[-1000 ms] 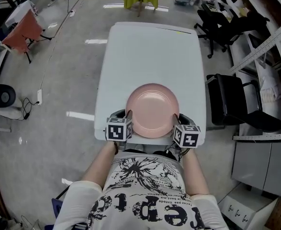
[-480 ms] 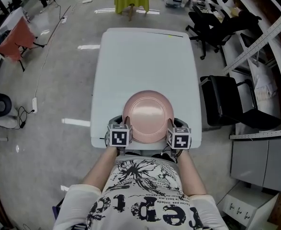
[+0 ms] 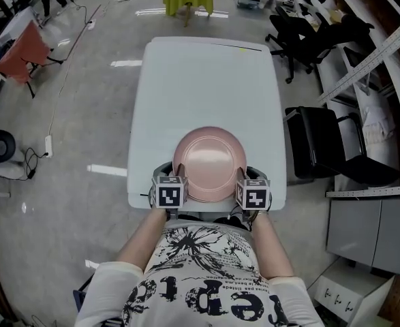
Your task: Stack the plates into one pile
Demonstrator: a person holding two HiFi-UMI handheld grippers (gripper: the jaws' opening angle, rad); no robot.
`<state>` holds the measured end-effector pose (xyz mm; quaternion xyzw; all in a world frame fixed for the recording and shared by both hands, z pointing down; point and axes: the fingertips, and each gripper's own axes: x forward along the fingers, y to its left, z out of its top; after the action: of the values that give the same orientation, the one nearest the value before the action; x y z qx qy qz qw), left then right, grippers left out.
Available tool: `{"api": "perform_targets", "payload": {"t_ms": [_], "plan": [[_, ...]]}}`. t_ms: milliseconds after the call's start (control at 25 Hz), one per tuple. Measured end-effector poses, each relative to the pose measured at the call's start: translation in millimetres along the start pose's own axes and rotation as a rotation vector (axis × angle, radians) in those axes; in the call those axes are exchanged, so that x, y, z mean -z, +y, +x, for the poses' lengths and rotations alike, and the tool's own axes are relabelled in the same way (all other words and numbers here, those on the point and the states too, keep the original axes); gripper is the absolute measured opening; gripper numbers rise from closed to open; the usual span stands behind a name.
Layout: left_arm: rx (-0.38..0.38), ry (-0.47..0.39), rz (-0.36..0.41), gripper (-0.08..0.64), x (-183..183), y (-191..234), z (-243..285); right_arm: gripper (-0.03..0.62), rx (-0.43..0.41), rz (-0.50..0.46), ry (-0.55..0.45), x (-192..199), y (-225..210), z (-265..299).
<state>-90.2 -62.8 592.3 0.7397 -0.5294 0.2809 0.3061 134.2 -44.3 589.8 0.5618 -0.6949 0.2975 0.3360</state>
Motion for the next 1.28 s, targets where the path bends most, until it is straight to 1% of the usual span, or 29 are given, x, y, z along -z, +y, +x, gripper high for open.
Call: {"api": "perform_targets", "payload": {"t_ms": [120,200,280,360,440,520,560,680,800,840,920,960,1040,1080,1120,1160,1280], "plan": [[0.026,-0.024,0.016,0.155,-5,-5,-2,0.081,0.009,-0.007,-0.007,-3,-2,1],[0.037,-0.035,0.021,0.164,-5,-6,-2,0.083,0.016,-0.017,-0.012,-2,-3,2],[0.050,-0.037,0.006,0.177,-3,-10,-3,0.111,0.020,-0.026,-0.015,0,-3,1],[0.061,-0.037,0.009,0.221,-3,-15,-2,0.118,0.019,-0.026,-0.015,1,-3,1],[0.053,-0.034,0.042,0.262,-2,-17,-2,0.133,0.019,-0.023,-0.016,2,-3,1],[0.037,-0.039,0.069,0.324,4,-16,-2,0.135,0.020,-0.023,-0.018,6,-2,1],[0.037,-0.041,0.076,0.325,7,-16,-1,0.146,0.021,-0.023,-0.018,7,-1,1],[0.054,-0.031,0.067,0.337,11,-18,-1,0.146,0.022,-0.027,-0.023,5,1,-1],[0.051,-0.041,0.061,0.337,9,-18,-5,0.146,0.038,-0.038,-0.045,0,0,-5],[0.048,-0.043,0.061,0.321,10,-18,-7,0.146,0.050,-0.042,-0.055,-2,-1,-7],[0.041,-0.041,0.059,0.254,10,-15,-10,0.146,0.068,-0.046,-0.074,-6,-2,-10],[0.035,-0.045,0.059,0.231,8,-13,-11,0.143,0.073,-0.046,-0.086,-9,-2,-13],[0.022,-0.056,0.058,0.186,4,-9,-16,0.113,0.082,-0.050,-0.120,-18,-3,-20],[0.019,-0.065,0.056,0.157,0,-8,-20,0.076,0.084,-0.053,-0.144,-23,-2,-25],[0.023,-0.080,0.053,0.073,-4,-8,-24,0.021,0.080,-0.056,-0.173,-29,-1,-30],[0.034,-0.099,0.052,0.012,-8,-10,-28,0.008,0.066,-0.059,-0.207,-35,2,-34],[0.096,-0.165,0.081,0.012,-20,-20,-40,0.008,0.005,-0.058,-0.302,-49,11,-46]]}}
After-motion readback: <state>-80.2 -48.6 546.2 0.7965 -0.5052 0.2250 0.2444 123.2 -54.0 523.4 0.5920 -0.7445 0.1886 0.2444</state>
